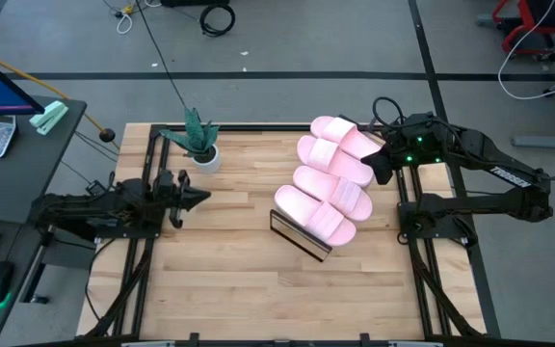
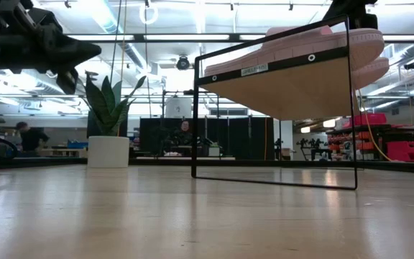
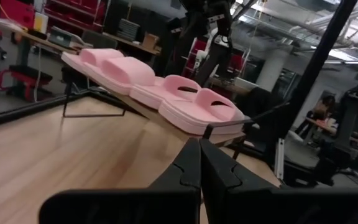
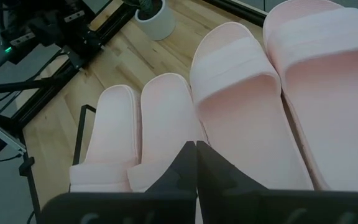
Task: Pick and place slides into the shelf
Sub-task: Return to Home Position
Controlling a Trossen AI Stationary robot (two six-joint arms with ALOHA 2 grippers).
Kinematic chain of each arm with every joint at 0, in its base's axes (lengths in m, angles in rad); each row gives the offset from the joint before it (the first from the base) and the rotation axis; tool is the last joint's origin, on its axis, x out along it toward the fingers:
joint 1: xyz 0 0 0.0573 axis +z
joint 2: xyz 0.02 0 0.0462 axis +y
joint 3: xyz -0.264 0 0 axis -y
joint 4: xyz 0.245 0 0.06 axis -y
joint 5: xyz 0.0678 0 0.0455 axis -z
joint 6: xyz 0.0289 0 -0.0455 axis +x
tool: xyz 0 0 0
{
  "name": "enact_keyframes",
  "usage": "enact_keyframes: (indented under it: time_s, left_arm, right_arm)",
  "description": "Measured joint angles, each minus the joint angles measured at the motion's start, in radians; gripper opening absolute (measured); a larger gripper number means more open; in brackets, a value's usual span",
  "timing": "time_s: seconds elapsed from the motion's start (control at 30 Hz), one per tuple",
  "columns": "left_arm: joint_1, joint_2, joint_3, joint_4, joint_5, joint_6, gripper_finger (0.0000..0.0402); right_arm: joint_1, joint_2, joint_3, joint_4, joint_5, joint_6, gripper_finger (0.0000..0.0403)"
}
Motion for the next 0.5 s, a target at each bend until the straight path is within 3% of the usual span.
enact_keyframes:
  time_s: [0.5]
  left_arm:
    - [-0.02, 0.0, 0.0, -0.097, -0.025, -0.034, 0.0003]
  right_arm:
    - [0.0, -0.009, 0.0, 0.0, -0.009, -0.007, 0.0]
